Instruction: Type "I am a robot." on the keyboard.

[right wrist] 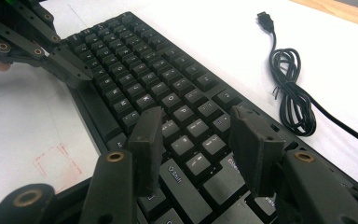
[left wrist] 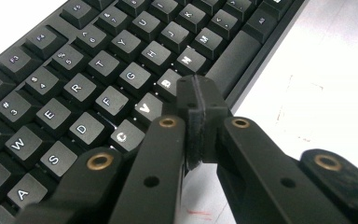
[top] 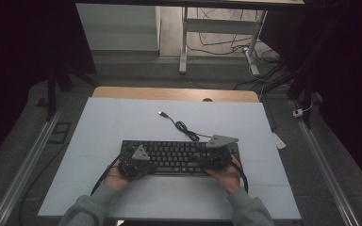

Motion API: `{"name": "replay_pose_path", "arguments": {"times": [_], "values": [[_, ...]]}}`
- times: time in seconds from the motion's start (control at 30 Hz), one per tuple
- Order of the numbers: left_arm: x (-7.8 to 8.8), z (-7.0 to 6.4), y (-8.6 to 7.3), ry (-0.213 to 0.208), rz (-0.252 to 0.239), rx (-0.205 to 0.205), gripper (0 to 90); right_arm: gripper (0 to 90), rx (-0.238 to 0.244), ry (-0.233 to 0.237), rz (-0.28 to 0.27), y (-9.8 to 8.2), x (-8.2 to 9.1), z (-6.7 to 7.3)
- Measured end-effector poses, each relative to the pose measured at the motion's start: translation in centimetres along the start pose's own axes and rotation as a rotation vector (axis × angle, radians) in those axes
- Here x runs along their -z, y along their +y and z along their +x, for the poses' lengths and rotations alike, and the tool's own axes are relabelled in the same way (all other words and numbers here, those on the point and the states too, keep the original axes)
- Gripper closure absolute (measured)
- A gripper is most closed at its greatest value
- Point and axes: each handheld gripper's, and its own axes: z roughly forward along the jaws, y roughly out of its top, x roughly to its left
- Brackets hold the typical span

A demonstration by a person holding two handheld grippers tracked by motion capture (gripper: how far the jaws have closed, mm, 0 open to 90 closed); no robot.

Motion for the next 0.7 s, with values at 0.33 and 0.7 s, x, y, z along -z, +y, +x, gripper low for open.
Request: {"name": "replay_pose_path", "arguments": {"times": [0.33,0.7], "values": [[-0.2,-0.2,0.0,0.013,0.008,-0.007,88.8,54.6,-0.001,-0.002,-0.006,0.0,0.0,0.0],[3.0,1.1,-0.3,0.053,-0.161,0.101,79.8,54.3,-0.001,-0.003,0.000,-0.1,0.2,0.0]]}}
